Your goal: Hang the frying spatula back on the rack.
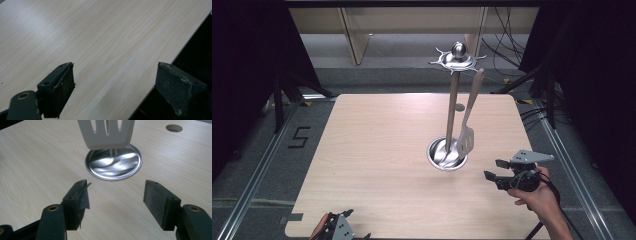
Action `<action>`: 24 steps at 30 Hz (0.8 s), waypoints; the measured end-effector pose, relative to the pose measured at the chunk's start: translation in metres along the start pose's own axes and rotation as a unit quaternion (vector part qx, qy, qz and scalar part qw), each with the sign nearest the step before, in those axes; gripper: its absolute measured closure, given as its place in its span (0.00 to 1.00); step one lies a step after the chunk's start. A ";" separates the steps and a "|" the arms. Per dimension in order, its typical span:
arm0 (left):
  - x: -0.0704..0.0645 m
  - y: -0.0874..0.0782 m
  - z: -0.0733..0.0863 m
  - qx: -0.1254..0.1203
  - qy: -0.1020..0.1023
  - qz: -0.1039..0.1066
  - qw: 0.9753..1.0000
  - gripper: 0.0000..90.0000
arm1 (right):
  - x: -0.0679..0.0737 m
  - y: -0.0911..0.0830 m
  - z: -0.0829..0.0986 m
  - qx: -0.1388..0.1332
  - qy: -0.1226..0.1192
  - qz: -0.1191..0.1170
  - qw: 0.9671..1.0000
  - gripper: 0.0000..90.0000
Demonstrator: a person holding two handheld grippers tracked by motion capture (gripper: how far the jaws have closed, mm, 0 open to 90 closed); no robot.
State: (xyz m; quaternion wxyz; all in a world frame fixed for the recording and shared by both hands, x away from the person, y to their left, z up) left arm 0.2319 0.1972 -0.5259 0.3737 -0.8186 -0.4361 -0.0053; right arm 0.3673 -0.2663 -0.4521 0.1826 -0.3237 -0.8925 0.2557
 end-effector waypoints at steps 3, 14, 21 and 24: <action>0.000 -0.001 0.001 0.003 0.004 0.005 1.000 0.17 | -0.001 0.000 0.003 0.009 -0.008 0.005 1.000 0.41; 0.001 -0.001 0.001 -0.001 0.008 -0.004 1.000 0.17 | 0.009 0.002 0.012 0.011 0.010 -0.005 1.000 0.41; 0.001 -0.002 0.001 0.002 0.007 -0.003 1.000 0.17 | 0.012 0.002 0.023 0.018 0.014 -0.003 1.000 0.41; 0.001 -0.002 0.001 0.002 0.006 -0.002 1.000 0.17 | 0.013 0.003 0.026 0.020 0.019 -0.008 1.000 0.41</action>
Point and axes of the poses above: each handheld gripper's, and its own axes: y roughly forward along the jaws, z roughly out of its underside, x roughly to its left, the point moved 4 cm from there along y, roughly forward along the jaws, and after that the axes turned 7 degrees about -z, right-handed, at the moved point
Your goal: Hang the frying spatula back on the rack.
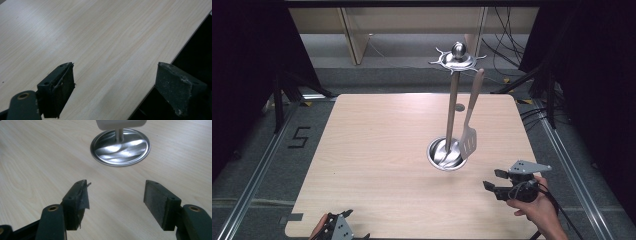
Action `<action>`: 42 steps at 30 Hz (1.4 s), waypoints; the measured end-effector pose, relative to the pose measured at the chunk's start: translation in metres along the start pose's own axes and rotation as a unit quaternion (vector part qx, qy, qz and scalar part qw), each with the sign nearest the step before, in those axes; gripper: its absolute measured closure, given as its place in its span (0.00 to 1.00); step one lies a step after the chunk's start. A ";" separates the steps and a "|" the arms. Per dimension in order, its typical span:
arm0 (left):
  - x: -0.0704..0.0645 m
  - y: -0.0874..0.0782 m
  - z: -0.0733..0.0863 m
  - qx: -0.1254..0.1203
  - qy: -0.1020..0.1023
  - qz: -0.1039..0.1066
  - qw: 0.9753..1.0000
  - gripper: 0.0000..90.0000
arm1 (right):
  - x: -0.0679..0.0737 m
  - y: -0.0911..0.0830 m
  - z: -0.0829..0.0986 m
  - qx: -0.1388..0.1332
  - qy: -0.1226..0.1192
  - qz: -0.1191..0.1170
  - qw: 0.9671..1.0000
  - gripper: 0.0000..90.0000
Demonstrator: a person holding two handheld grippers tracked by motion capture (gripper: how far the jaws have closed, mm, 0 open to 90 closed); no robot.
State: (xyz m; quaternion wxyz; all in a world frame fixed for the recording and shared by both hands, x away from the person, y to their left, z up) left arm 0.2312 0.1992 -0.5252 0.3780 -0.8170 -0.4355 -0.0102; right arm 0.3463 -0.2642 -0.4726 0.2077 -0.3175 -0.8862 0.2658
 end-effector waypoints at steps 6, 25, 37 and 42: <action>-0.001 0.000 0.000 0.000 -0.001 0.004 1.000 0.17 | 0.003 0.003 0.011 0.008 0.001 0.004 1.000 0.41; 0.000 0.000 0.000 0.000 0.003 0.003 1.000 0.17 | 0.012 0.004 0.035 0.022 -0.007 0.006 1.000 0.40; -0.001 0.001 0.000 -0.002 0.001 -0.001 1.000 0.17 | 0.018 0.006 0.047 0.034 -0.019 0.002 0.999 0.40; -0.002 0.001 0.000 -0.002 0.000 0.005 1.000 0.17 | 0.020 0.005 0.051 0.032 -0.023 0.009 0.999 0.38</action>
Point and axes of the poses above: each handheld gripper's, and its own axes: y roughly forward along the jaws, z roughly out of its underside, x roughly to its left, the point moved 4 cm from there along y, roughly forward along the jaws, and after that the axes turned 7 degrees about -z, right-handed, at the moved point
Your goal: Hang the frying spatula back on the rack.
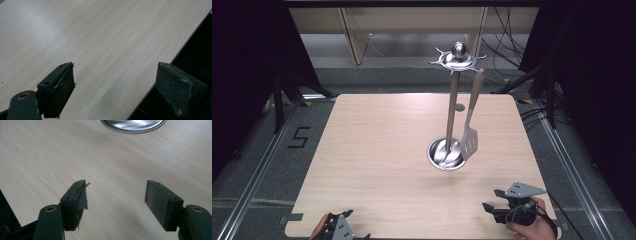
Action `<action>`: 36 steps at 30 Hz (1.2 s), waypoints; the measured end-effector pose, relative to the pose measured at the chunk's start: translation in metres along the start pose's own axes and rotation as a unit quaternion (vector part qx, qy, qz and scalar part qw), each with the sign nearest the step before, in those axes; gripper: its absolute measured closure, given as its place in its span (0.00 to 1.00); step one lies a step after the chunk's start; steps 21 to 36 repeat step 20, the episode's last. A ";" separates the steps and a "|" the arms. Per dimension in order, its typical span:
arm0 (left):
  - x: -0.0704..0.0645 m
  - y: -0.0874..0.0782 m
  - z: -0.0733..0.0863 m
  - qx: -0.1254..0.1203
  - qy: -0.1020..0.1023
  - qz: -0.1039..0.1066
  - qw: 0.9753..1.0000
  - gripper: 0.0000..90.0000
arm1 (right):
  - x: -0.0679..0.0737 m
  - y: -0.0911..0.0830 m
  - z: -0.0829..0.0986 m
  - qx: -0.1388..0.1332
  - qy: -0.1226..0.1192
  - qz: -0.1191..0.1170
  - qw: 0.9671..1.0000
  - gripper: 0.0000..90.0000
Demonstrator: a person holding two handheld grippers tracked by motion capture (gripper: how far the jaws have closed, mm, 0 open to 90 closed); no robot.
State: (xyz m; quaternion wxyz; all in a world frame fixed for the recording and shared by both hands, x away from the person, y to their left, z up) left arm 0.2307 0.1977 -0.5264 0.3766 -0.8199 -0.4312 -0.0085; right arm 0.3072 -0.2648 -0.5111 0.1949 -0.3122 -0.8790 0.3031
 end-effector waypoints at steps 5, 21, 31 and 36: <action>0.001 0.001 0.000 0.002 0.002 -0.005 1.000 0.17 | 0.003 -0.001 0.003 0.005 0.007 -0.001 1.000 0.38; 0.001 0.000 0.000 0.004 0.002 -0.005 1.000 0.17 | 0.003 0.000 0.005 0.002 0.006 0.005 1.000 0.38; 0.001 0.000 0.000 0.004 0.002 -0.005 1.000 0.17 | 0.003 0.000 0.005 0.002 0.006 0.005 1.000 0.38; 0.001 0.000 0.000 0.004 0.002 -0.005 1.000 0.17 | 0.003 0.000 0.005 0.002 0.006 0.005 1.000 0.38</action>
Point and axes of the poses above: each handheld gripper's, and its own axes: y roughly forward along the jaws, z roughly out of its underside, x roughly to its left, the point moved 4 cm from there along y, roughly forward along the jaws, and after that the axes turned 7 degrees about -z, right-handed, at the moved point
